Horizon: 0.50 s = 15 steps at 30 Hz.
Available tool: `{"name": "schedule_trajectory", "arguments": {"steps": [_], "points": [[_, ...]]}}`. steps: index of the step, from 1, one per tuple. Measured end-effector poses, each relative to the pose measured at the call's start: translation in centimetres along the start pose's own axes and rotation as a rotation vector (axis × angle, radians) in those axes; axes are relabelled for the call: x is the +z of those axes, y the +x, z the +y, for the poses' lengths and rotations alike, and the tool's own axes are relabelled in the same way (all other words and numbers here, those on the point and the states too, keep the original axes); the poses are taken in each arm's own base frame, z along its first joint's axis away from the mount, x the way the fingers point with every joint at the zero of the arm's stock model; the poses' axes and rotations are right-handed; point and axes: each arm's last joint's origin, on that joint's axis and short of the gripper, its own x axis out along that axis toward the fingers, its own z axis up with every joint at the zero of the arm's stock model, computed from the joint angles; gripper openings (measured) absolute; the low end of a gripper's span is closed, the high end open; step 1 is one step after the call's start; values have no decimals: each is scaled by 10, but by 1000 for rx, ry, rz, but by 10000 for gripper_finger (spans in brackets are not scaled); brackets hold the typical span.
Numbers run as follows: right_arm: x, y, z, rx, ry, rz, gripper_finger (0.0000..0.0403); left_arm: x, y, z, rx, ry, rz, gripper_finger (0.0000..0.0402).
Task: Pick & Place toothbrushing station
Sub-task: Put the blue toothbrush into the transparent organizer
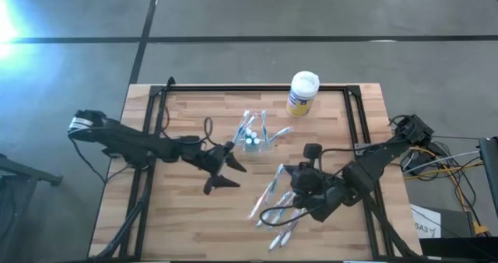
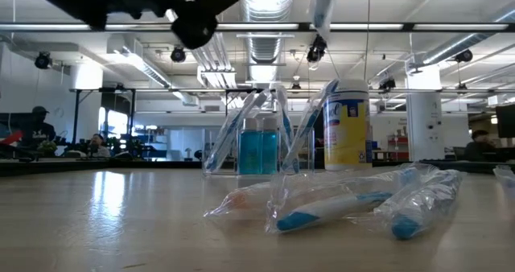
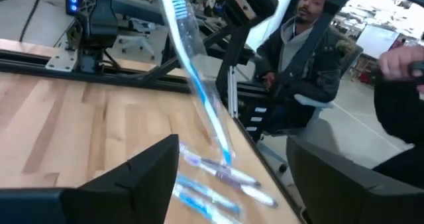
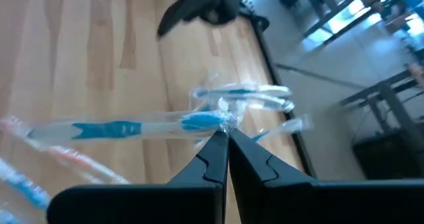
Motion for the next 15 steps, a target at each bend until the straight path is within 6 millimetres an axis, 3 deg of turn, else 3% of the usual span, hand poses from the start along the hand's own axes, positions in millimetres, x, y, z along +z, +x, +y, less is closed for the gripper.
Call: {"name": "schedule_trajectory", "arguments": {"steps": [8, 15], "points": [[4, 1, 2, -58, -20, -44, 8, 10, 47, 7, -95, -53, 54, 287], [7, 1, 3, -52, -13, -69, 8, 16, 72, 13, -90, -53, 59, 287]]}}
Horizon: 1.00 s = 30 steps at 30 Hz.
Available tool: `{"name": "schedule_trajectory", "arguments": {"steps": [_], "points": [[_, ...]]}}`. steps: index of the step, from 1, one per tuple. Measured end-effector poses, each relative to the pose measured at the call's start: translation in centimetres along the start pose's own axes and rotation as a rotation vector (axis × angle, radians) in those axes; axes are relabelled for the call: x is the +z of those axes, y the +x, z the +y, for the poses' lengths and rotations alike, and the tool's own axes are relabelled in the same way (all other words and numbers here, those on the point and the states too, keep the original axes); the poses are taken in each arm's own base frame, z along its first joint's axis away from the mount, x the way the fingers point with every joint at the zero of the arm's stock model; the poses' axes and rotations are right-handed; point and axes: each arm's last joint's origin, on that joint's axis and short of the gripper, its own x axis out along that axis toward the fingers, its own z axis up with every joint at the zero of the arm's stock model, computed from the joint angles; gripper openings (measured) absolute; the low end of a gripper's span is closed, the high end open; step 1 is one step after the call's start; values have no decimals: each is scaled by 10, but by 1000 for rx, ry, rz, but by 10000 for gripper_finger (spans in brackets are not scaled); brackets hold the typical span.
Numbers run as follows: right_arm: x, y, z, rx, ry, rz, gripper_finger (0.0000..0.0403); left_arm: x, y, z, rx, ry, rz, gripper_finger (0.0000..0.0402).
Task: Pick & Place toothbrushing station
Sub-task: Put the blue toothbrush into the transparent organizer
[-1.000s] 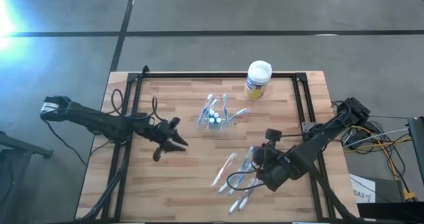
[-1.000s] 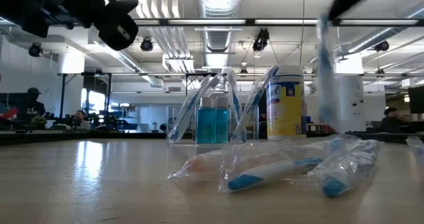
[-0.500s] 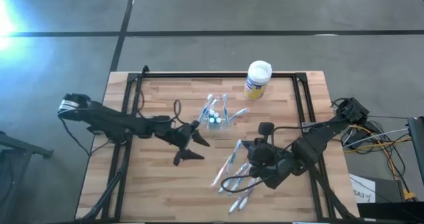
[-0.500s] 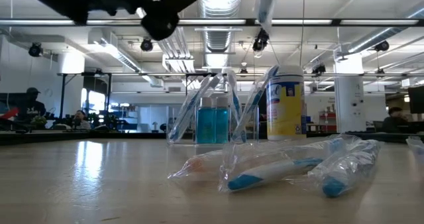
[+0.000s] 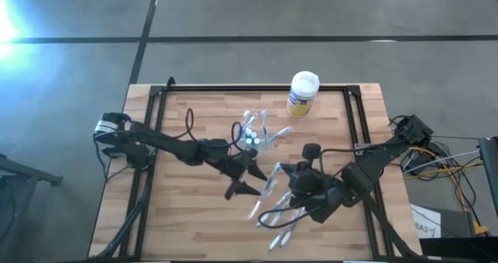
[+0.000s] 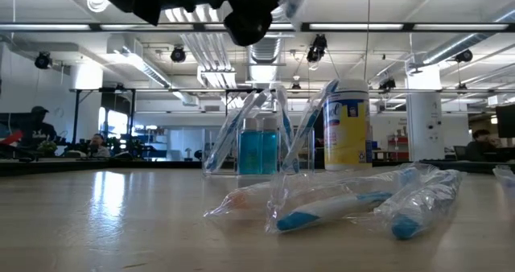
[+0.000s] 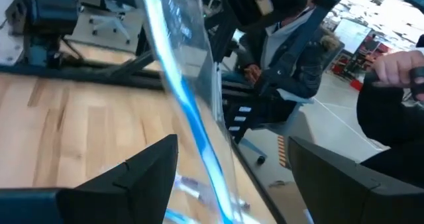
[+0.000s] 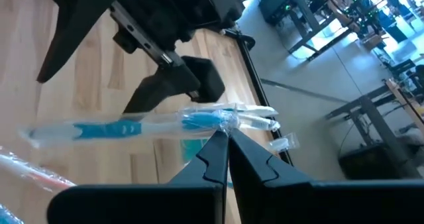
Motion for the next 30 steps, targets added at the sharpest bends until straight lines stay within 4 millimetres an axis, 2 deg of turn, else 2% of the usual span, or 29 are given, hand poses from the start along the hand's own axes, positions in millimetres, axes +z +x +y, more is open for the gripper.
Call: {"name": "schedule_trajectory", "arguments": {"steps": [11, 18, 30], "points": [[0, 8, 11, -26, -51, 4, 8, 15, 11, 3, 84, 72, -70, 287], [4, 10, 14, -50, -53, -28, 8, 14, 12, 11, 194, 51, -90, 287], [4, 10, 15, -43, -56, -25, 8, 10, 13, 11, 173, 70, -46, 274]]}}
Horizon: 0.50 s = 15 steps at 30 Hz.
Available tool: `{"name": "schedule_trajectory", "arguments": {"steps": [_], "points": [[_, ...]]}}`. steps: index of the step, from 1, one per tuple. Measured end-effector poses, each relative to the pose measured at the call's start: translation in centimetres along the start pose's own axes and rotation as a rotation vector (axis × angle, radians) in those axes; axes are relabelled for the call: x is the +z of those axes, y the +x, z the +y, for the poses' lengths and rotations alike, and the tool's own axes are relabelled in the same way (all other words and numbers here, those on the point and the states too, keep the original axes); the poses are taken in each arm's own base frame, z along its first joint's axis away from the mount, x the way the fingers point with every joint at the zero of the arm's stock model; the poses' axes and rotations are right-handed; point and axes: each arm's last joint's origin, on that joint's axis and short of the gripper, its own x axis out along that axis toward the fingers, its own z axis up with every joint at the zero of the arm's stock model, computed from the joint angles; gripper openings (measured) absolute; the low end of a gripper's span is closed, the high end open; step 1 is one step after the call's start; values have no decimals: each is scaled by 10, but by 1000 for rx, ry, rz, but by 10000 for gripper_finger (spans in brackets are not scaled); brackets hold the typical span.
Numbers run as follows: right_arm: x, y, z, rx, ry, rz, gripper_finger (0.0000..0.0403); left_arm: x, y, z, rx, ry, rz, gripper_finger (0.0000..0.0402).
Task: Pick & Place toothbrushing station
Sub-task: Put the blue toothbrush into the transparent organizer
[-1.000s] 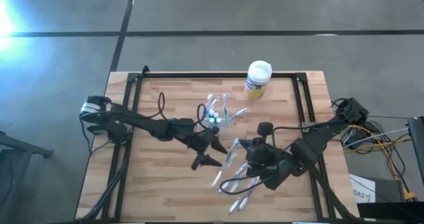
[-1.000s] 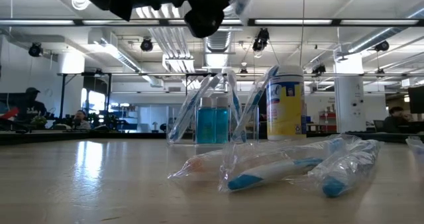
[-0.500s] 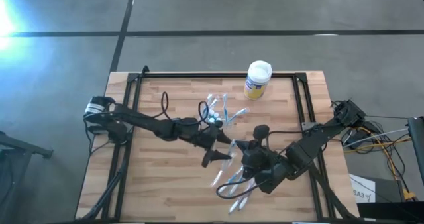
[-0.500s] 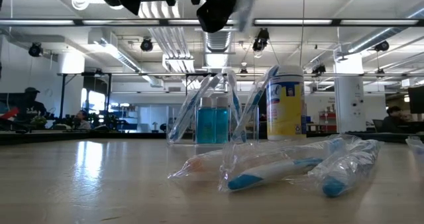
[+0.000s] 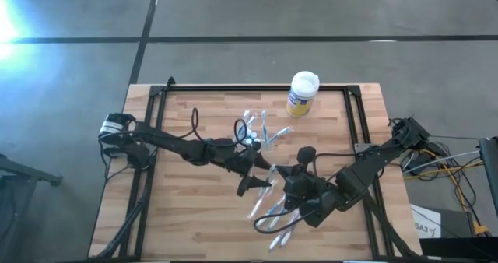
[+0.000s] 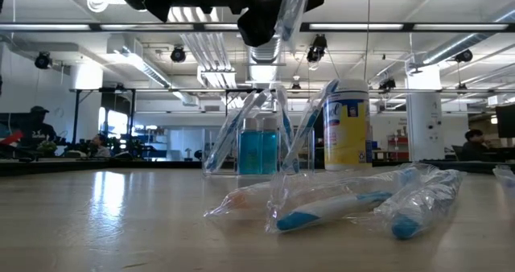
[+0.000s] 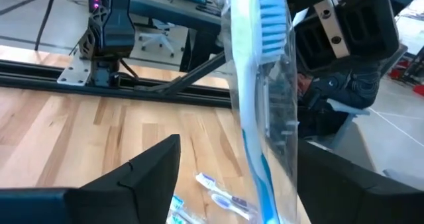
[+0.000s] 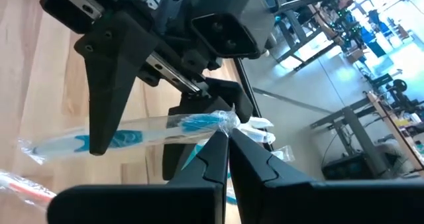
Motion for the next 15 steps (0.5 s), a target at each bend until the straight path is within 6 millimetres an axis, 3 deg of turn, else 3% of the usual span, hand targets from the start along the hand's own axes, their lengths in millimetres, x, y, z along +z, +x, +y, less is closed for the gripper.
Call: {"name": "schedule_trajectory", "arguments": {"steps": [6, 9, 13, 15], "points": [[0, 0, 0, 1, 3, -2, 8, 0, 0, 0, -1, 24, 0, 220], [0, 0, 0, 5, 4, -1, 8, 0, 0, 0, -1, 53, 0, 158], [0, 0, 1, 18, 5, 1, 8, 0, 0, -1, -18, 71, 7, 46], [1, 0, 1, 35, 13, -1, 8, 0, 0, 0, -36, 85, 13, 25]]}}
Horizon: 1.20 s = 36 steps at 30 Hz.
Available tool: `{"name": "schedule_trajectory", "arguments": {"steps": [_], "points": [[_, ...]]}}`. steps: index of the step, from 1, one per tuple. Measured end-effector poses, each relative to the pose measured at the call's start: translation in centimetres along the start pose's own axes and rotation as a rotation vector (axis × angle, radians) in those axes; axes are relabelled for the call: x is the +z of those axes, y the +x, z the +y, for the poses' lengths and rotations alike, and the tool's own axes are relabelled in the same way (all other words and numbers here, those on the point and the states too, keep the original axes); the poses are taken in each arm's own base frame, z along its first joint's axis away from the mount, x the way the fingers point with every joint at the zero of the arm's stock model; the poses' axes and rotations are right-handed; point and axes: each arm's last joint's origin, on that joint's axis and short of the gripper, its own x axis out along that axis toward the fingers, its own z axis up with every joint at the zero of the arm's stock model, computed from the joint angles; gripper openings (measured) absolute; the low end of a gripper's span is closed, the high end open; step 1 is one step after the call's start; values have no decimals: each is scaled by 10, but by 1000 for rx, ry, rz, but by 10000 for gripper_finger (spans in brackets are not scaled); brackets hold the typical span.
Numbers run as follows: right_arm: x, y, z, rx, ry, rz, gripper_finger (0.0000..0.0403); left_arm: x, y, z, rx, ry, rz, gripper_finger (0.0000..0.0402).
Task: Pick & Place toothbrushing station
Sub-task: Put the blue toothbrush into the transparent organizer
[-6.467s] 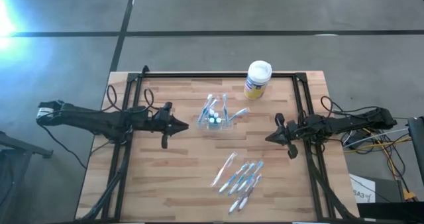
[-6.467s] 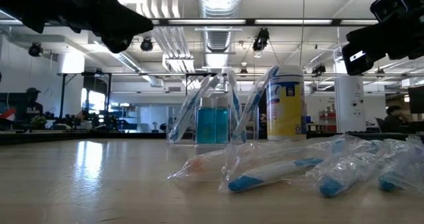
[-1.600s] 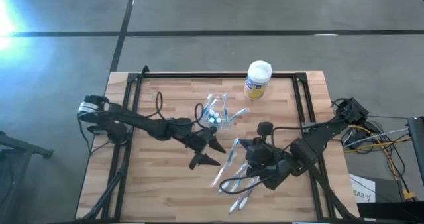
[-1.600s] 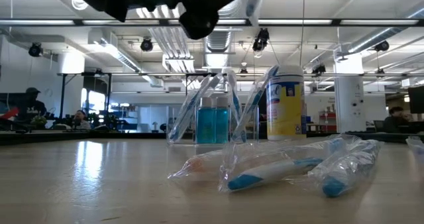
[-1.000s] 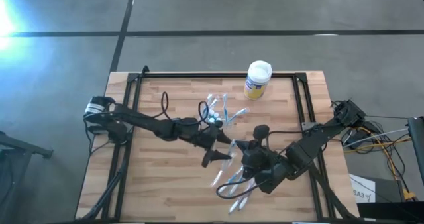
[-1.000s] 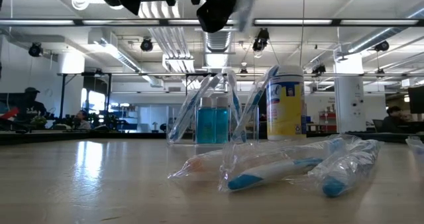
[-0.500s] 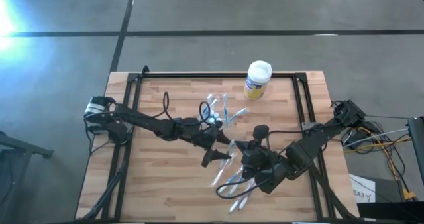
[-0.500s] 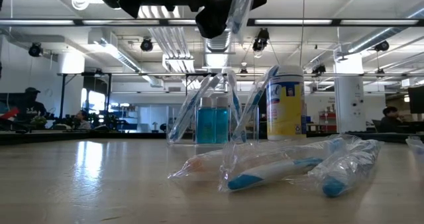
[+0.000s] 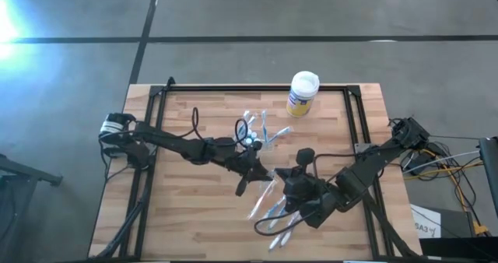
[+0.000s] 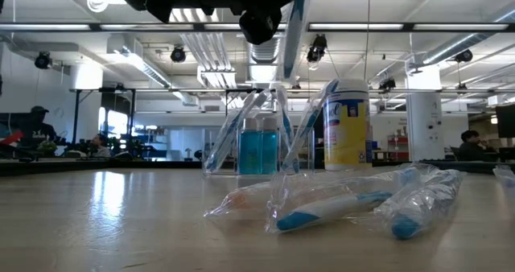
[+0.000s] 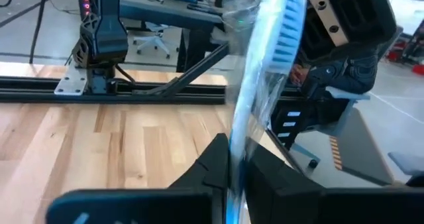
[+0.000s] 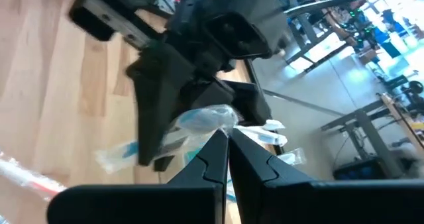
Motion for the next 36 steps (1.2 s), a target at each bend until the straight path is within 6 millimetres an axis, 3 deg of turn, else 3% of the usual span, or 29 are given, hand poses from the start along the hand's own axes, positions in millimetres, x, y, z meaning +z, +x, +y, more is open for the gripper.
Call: {"name": "schedule_trajectory", "arguments": {"steps": [6, 12, 19, 25, 29, 32, 36], "points": [[0, -2, -1, 26, 65, 0, 10, 2, -5, -2, -1, 72, 46, 26], [1, -16, -8, 126, 154, -8, 32, 11, -30, -11, -20, 116, 46, 26], [-1, -25, 4, 163, 154, -19, 74, 23, -87, -23, 3, 178, -9, 26], [-18, -21, 27, 307, 107, 6, 97, 17, -145, -35, -152, 153, -19, 26], [-29, -14, 39, 329, 109, -6, 100, 11, -174, -41, -156, 120, -53, 28], [-44, -5, 50, 327, 99, -16, 97, 7, -192, -42, -64, 121, -96, 26], [-69, 10, 66, 289, 108, -91, 89, -1, -212, -37, 231, 125, -133, 26]]}}
